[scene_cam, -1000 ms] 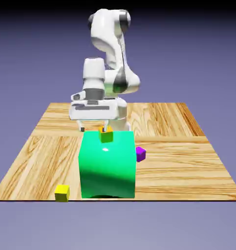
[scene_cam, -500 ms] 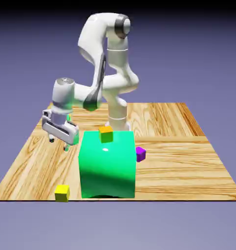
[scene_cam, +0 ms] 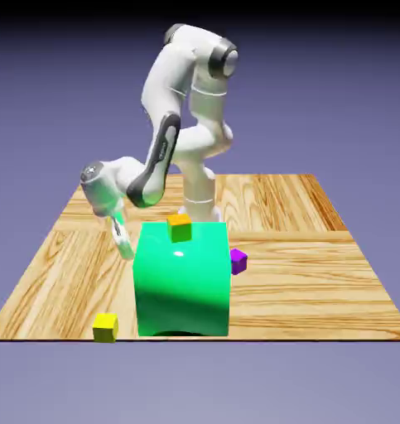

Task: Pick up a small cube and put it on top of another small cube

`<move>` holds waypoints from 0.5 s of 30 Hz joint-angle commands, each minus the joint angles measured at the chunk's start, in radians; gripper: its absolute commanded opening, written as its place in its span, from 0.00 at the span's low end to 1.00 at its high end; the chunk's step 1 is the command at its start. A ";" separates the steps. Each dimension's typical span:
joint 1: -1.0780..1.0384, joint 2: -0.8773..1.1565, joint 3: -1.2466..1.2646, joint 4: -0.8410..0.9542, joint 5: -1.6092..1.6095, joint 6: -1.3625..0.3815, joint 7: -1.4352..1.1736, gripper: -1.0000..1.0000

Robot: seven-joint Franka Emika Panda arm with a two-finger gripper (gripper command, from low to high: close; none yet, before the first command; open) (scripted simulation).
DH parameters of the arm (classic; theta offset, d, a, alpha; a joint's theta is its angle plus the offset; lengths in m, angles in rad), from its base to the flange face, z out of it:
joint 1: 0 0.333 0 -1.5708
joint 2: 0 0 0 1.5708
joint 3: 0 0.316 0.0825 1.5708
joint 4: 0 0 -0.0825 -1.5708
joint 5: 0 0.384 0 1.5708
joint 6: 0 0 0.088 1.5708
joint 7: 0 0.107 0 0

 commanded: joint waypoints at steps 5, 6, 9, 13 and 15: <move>0.073 0.084 -0.097 -0.056 0.218 -0.102 -0.013 0.50; 0.088 0.101 -0.116 -0.068 0.261 -0.123 -0.016 0.50; 0.131 0.151 -0.174 -0.102 0.391 -0.184 -0.023 0.50; 0.179 0.204 -0.231 -0.147 0.565 -0.264 -0.040 0.50; 0.173 0.185 -0.201 -0.171 0.652 -0.298 -0.065 0.50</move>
